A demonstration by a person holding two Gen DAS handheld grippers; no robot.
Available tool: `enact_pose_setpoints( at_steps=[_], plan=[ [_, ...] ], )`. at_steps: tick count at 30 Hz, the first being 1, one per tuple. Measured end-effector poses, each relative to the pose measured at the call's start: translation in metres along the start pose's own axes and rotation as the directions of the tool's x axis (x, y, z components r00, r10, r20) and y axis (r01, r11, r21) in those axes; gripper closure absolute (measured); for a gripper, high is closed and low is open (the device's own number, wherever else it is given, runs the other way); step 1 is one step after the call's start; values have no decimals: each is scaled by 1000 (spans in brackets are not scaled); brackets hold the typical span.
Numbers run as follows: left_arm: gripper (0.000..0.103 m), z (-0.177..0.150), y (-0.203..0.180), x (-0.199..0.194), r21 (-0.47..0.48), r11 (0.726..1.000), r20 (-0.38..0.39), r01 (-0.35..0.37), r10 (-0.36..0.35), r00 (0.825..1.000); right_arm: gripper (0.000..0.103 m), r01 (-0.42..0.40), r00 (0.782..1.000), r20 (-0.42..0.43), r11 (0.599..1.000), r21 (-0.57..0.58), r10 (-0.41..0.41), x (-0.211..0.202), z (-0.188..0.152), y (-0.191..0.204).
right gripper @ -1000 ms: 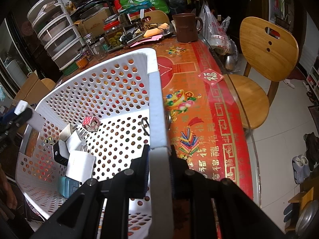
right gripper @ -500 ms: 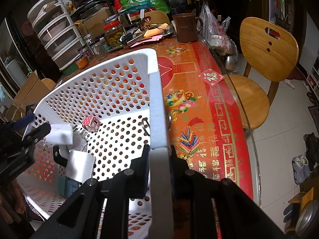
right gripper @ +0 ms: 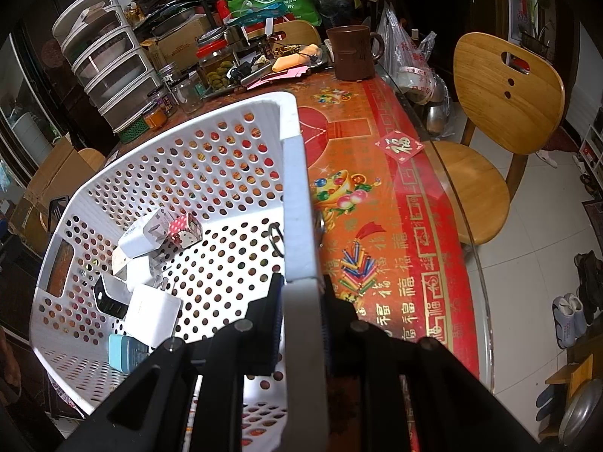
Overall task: Organize rigid objects
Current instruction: 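Grasp the yellow-blue toy car with the left gripper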
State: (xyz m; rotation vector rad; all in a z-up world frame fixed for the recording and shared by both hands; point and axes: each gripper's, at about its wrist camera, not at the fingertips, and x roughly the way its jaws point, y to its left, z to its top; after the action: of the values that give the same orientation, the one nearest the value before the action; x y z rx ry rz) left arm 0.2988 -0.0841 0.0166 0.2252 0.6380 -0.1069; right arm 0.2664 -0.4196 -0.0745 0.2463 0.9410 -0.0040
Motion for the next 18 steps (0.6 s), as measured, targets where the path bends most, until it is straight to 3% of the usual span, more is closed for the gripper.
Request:
enact_pose_setpoints(
  at_steps=[4, 6, 9, 12, 18],
  plan=[
    [1, -16, 59, 11, -64, 995, -17, -70, 69, 997, 87, 0, 1000, 0, 1000, -1, 0, 0, 0, 0],
    [1, -31, 88, 40, -95, 991, -86, -97, 89, 992, 87, 1, 1000, 0, 1000, -1, -1, 0, 0, 0],
    [1, -64, 115, 89, -144, 987, -215, -64, 32, 976, 87, 1, 1000, -1, 1000, -1, -1, 0, -1, 0],
    [2, -93, 113, 120, -117, 991, -274, -66, 32, 961, 87, 1, 1000, -1, 1000, -1, -1, 0, -1, 0],
    [6, -113, 91, 148, -89, 996, -306, -28, 0, 952, 87, 4, 1000, -4, 1000, -3, -4, 0, -1, 1]
  ],
)
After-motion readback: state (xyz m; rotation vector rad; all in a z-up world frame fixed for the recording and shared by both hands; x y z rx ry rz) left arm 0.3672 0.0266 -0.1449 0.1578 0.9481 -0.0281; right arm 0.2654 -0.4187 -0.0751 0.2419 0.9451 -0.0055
